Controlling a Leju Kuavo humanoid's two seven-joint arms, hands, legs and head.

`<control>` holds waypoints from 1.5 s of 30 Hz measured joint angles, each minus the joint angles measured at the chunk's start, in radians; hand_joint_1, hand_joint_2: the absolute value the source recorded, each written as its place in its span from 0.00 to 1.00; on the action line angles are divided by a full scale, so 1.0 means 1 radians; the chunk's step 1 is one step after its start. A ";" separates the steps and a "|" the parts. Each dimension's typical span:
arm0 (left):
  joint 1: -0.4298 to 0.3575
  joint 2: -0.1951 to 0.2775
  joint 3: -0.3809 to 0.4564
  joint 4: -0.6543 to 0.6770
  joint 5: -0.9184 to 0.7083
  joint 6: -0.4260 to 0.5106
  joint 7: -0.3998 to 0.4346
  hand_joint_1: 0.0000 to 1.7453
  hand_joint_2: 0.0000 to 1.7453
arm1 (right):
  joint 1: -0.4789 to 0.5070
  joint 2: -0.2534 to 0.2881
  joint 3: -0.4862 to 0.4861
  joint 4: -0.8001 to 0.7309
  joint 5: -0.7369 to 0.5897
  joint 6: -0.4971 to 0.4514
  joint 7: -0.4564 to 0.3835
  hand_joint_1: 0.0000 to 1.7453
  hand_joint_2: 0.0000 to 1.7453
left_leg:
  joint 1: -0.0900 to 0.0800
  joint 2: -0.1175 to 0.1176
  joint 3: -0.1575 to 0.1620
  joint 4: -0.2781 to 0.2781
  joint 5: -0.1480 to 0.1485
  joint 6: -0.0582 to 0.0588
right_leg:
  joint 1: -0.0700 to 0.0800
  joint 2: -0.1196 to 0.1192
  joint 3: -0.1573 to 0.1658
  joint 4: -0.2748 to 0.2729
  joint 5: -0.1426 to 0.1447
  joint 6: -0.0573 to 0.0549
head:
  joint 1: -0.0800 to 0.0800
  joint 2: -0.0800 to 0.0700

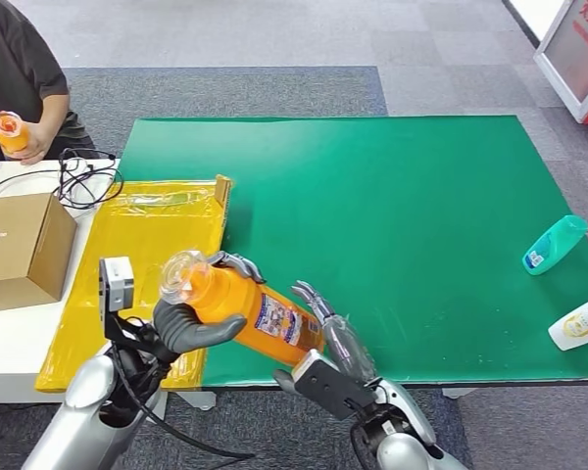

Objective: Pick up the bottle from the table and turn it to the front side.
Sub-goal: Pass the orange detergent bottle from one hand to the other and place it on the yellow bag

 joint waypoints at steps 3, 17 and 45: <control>-0.014 0.029 0.007 -0.027 -0.062 0.016 0.014 1.00 1.00 | 0.017 0.000 -0.017 -0.012 -0.010 -0.005 -0.002 0.00 1.00 | 0.000 0.000 0.000 0.000 0.000 0.000 | 0.000 0.000 0.000 0.000 0.000 0.000 | 0.000 0.000; -0.272 0.283 0.004 -0.083 -0.300 -0.049 0.200 1.00 1.00 | 0.086 -0.001 -0.131 -0.026 -0.012 0.037 -0.027 0.00 1.00 | 0.001 0.000 0.000 0.000 0.002 -0.001 | 0.001 0.000 0.000 0.000 0.002 -0.001 | 0.000 0.000; -0.583 0.395 -0.376 0.202 -0.433 -0.148 0.343 1.00 1.00 | 0.045 0.003 -0.143 -0.006 -0.030 0.077 0.002 0.00 1.00 | 0.001 0.000 0.000 0.000 0.003 -0.002 | 0.001 0.000 0.000 0.000 0.002 -0.002 | 0.000 0.000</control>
